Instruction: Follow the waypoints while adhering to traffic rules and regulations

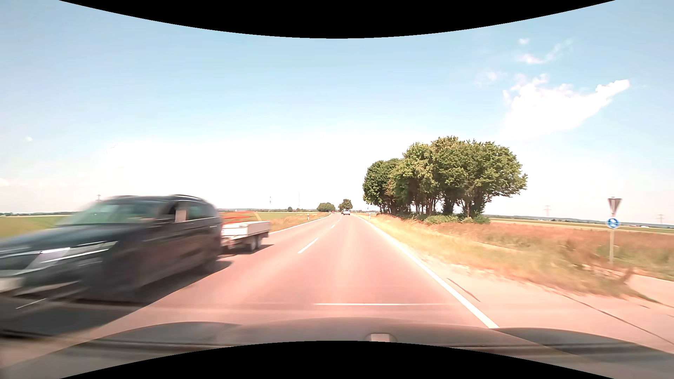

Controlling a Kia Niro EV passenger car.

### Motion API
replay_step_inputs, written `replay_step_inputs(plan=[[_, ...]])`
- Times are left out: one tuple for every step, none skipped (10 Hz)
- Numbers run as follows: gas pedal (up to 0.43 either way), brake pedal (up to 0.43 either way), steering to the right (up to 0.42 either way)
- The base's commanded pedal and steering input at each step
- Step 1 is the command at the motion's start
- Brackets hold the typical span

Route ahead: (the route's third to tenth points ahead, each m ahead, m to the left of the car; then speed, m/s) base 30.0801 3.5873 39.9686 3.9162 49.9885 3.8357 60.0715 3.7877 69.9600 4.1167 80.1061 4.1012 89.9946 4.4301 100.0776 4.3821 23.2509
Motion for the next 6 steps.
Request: replay_step_inputs(plan=[[0.248, 0.0, 0.001], [0.248, 0.0, 0.001], [0.248, 0.0, 0.001], [0.248, 0.0, 0.001], [0.248, 0.0, 0.001], [0.248, 0.0, 0.001]])
